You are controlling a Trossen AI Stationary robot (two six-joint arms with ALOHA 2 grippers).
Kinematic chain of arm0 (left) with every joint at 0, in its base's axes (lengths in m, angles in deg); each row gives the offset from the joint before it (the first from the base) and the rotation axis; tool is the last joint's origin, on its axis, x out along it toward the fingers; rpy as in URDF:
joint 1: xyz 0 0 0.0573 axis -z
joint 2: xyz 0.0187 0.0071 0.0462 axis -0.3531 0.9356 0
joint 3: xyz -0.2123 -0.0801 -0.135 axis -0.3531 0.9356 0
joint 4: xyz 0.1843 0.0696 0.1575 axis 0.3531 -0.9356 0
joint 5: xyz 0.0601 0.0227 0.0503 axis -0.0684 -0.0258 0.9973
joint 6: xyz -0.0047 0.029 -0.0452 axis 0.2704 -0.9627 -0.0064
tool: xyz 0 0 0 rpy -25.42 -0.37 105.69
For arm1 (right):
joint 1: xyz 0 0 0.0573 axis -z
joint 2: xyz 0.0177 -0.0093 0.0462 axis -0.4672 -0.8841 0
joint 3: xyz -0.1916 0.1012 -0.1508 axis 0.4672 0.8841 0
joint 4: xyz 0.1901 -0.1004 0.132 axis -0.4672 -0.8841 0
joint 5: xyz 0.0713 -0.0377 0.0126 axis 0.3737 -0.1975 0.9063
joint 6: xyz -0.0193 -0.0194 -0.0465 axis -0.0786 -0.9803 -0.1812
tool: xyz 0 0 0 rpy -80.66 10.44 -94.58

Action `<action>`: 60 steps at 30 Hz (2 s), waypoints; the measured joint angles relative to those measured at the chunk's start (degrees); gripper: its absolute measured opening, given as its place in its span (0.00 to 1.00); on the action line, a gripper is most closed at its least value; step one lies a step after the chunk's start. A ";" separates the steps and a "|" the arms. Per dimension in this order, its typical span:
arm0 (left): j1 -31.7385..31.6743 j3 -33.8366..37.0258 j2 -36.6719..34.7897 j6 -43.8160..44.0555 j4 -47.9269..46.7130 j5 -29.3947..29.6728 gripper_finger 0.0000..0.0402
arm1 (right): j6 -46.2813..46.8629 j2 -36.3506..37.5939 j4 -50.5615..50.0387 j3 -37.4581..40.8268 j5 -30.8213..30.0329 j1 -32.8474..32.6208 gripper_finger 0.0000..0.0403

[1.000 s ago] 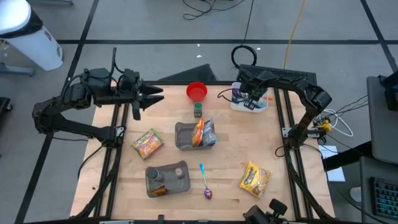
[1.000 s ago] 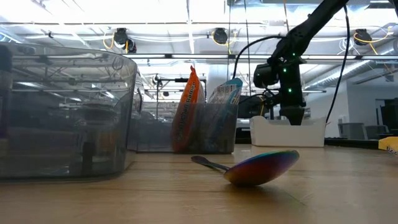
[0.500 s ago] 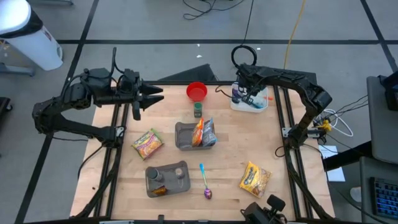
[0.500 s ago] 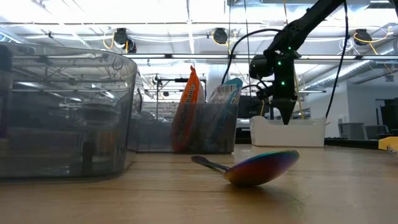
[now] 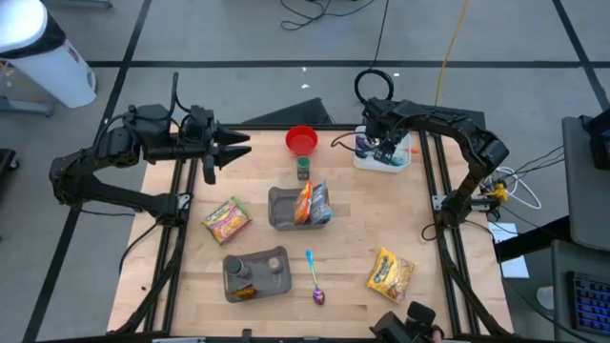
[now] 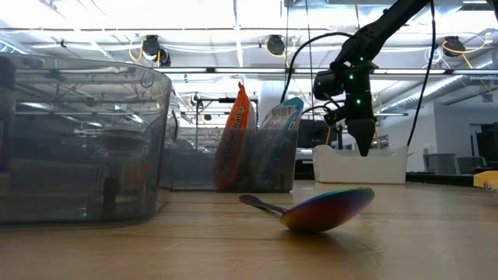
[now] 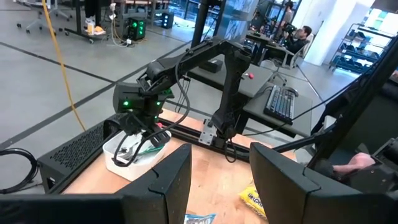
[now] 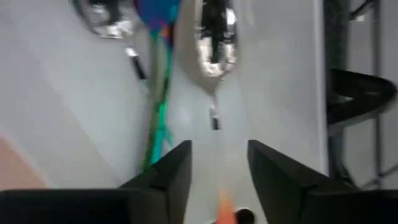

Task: Pick & Place Food Item
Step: Put the orange spoon into the white bin

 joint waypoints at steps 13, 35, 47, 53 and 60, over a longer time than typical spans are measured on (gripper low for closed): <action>0.00 0.00 0.00 0.28 -0.02 0.02 0.42 | -3.11 0.00 2.21 0.74 -4.41 -0.94 0.52; 0.00 0.00 0.00 0.29 -0.02 0.04 0.42 | -5.34 0.00 8.23 8.59 -8.98 -1.30 0.49; 0.00 0.00 0.00 0.91 -0.01 0.04 0.42 | -5.05 -0.02 9.65 9.88 -10.51 -1.30 0.22; 0.00 0.02 0.00 1.87 0.00 0.04 0.42 | -5.09 -0.02 10.58 9.88 -10.45 -1.30 0.03; 0.00 0.02 0.00 2.23 0.00 0.04 0.42 | -3.76 -0.02 11.24 9.88 -10.46 -1.30 0.01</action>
